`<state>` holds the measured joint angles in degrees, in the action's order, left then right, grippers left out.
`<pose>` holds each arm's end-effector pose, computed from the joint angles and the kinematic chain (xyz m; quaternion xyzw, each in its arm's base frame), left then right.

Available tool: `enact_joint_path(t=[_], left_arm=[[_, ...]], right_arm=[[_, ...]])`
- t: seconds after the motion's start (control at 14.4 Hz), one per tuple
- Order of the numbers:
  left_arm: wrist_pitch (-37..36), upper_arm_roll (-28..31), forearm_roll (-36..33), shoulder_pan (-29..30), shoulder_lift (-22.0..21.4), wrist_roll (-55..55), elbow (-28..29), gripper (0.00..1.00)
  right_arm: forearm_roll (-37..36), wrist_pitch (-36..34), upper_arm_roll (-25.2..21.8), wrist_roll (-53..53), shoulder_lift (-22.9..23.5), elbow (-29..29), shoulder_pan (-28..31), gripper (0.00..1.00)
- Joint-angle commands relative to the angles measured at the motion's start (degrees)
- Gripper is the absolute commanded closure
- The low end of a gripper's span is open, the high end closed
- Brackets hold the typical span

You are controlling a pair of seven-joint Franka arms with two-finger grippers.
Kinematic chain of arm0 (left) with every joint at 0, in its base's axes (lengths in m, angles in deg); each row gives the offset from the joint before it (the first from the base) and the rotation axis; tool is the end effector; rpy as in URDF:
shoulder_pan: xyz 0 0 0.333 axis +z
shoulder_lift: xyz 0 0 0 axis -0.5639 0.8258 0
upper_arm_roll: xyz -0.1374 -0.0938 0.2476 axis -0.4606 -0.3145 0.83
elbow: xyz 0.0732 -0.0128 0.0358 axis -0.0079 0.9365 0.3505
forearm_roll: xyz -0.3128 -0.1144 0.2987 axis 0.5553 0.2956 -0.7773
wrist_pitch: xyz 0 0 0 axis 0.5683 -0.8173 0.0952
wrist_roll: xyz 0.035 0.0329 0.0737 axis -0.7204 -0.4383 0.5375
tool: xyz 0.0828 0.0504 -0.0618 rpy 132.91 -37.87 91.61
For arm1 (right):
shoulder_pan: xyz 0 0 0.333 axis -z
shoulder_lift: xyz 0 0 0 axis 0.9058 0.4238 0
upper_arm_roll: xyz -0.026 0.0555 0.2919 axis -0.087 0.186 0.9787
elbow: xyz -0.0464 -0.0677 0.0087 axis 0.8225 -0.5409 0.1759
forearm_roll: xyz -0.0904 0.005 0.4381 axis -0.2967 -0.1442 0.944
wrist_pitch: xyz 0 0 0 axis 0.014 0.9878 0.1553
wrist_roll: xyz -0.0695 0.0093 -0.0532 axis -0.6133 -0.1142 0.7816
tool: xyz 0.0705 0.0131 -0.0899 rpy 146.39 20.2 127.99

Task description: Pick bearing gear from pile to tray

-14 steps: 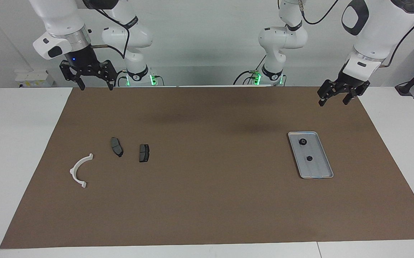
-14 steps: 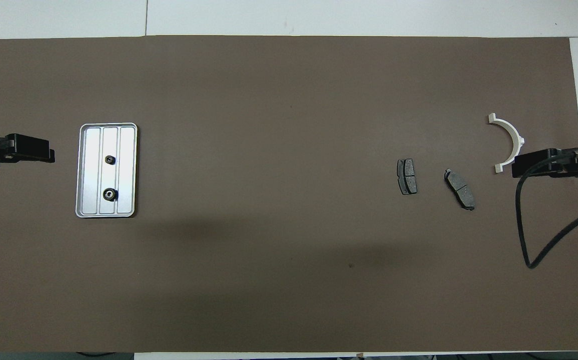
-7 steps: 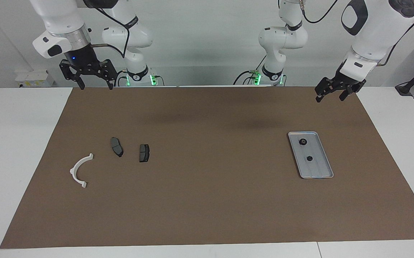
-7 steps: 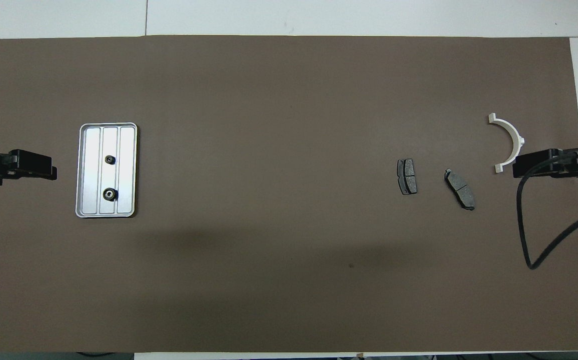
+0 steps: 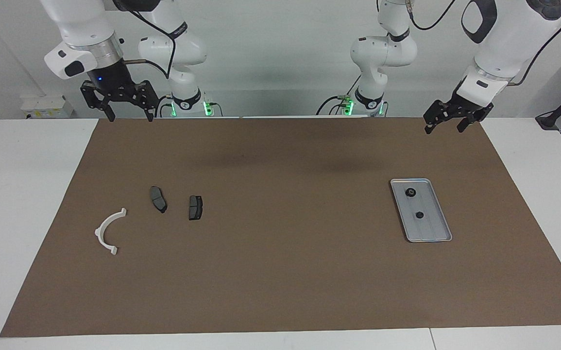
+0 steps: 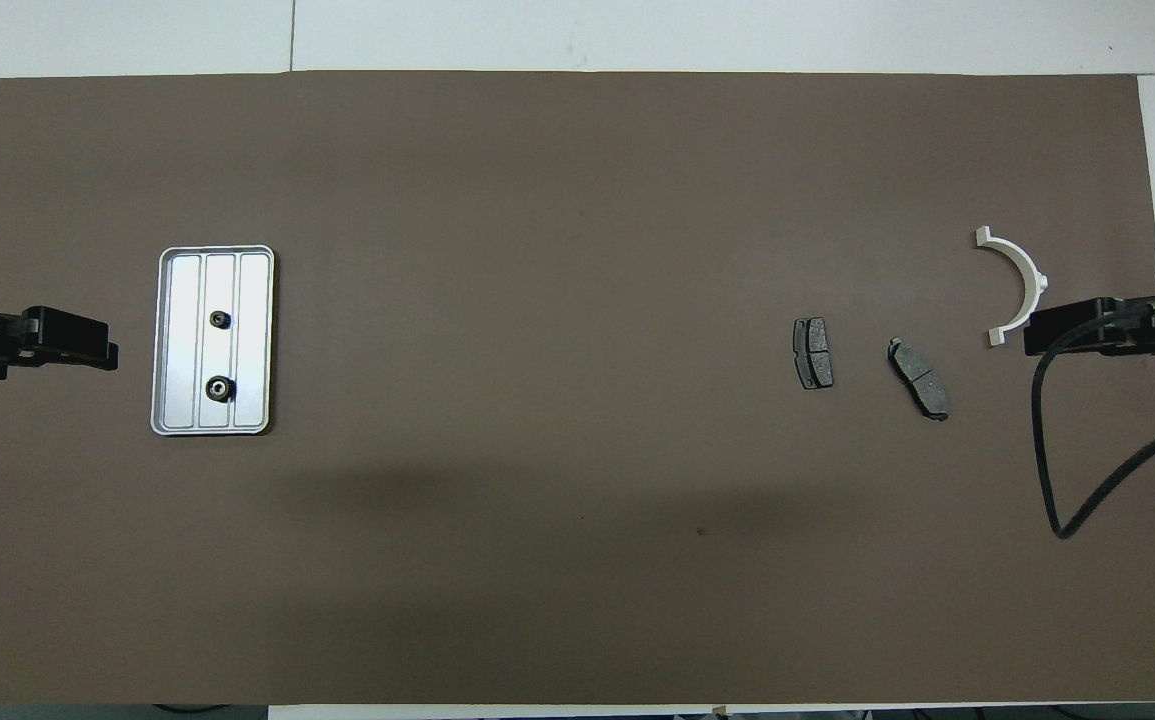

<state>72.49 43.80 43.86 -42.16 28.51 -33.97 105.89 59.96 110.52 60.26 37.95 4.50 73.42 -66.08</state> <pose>0.5797 -0.0309 0.5683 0.9995 -0.0009 -0.0274 0.0139 0.5713 0.0247 0.6186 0.9998 -0.0138 0.0109 0.0038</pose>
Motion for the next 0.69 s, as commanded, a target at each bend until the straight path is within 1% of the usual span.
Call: enact_joint_path(t=[0.0, 0.63], left_arm=[[-1.7, 0.2, -0.4, -0.5, 0.2, 0.1, -1.0, 0.0], [-1.9, -0.2, -0.3, -0.5, 0.0, 0.1, -1.0, 0.0]], right_arm=[[1.6, 0.0, 0.2, -0.1, -0.6, 0.3, 0.4, 0.0], [1.6, 0.0, 0.2, -0.2, -0.7, 0.3, 0.4, 0.0]])
